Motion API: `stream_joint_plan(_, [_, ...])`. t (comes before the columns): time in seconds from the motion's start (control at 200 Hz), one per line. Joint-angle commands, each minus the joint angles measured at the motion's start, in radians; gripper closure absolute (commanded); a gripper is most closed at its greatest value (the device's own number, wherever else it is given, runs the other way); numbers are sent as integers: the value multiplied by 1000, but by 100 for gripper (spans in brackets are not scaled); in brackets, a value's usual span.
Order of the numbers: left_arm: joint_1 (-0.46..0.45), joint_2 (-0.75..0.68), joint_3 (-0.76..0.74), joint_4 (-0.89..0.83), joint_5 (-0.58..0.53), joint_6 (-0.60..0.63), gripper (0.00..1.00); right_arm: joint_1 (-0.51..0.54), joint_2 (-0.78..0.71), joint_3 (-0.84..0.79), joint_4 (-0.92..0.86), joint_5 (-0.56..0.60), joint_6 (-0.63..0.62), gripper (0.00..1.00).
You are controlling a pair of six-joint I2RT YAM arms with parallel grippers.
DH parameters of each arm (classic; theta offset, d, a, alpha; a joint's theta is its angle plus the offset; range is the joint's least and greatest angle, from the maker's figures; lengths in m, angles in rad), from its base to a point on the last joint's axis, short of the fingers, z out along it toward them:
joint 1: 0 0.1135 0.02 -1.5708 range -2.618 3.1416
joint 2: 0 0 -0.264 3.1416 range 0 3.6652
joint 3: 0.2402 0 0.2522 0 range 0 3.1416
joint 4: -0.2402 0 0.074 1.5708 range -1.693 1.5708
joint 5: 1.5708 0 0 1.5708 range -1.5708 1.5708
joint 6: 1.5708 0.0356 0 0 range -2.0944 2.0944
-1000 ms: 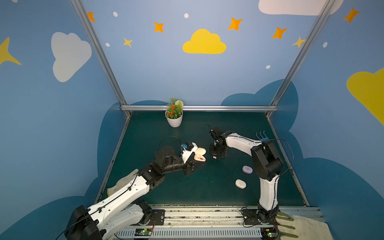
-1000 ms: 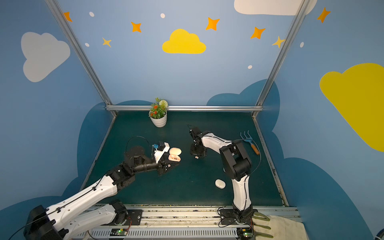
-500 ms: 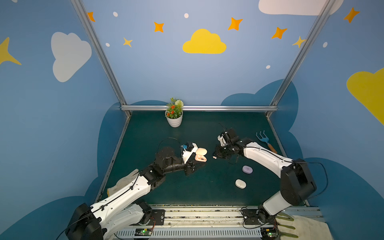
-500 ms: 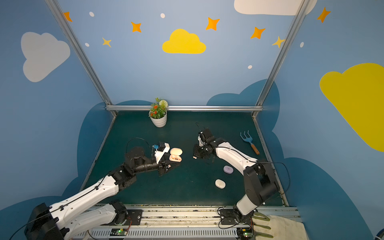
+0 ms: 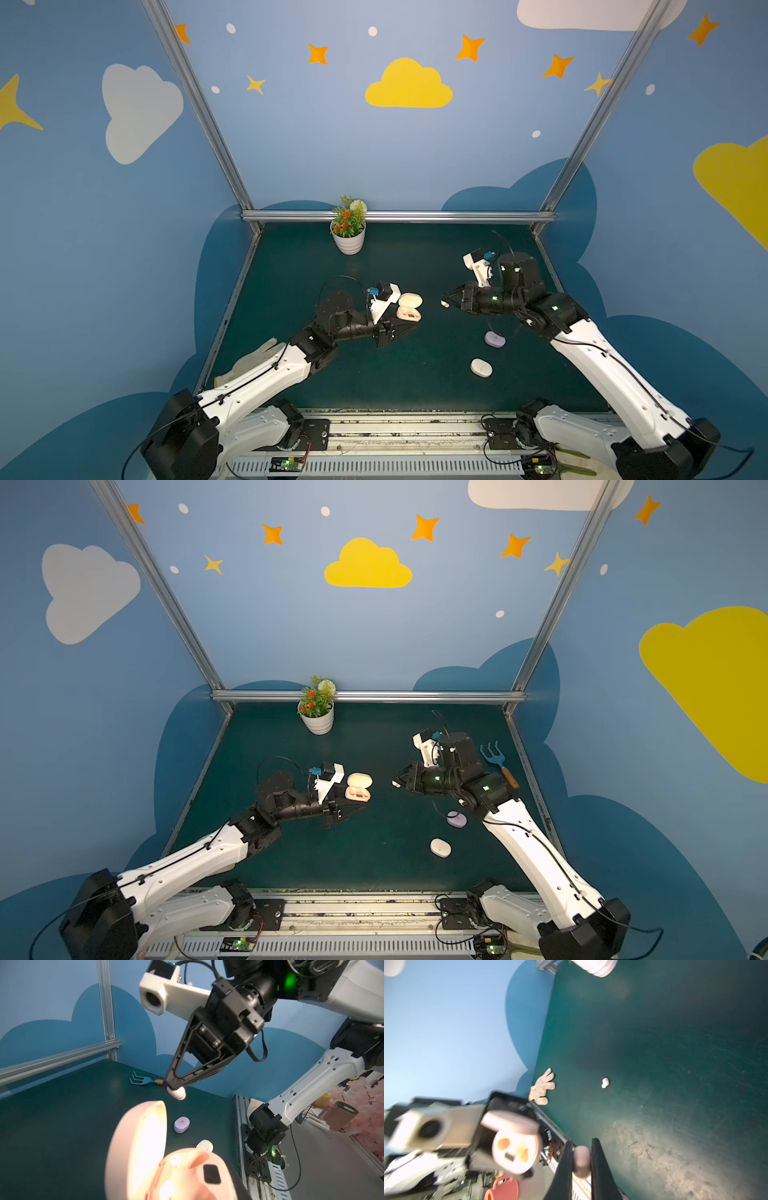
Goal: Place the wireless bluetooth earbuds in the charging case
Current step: 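Lift the earbud with the right gripper and carry it to the open case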
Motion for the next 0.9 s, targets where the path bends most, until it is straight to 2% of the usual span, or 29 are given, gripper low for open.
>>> stream_joint_plan(0.0, [-10,44,12,168,36,-18,90,-4,-32,55,-67,-90,-27,92])
stream_joint_plan(0.31, [-32,158,106,274,128,-25,90,5,-71,91,-21,-213,19,92])
stream_joint_plan(0.501, [-37,191,127,346,162,-69,90,33,-65,72,27,-213,37,92])
stream_joint_plan(0.896, [-59,204,132,384,149,-86,90,58,-28,62,56,-213,34,92])
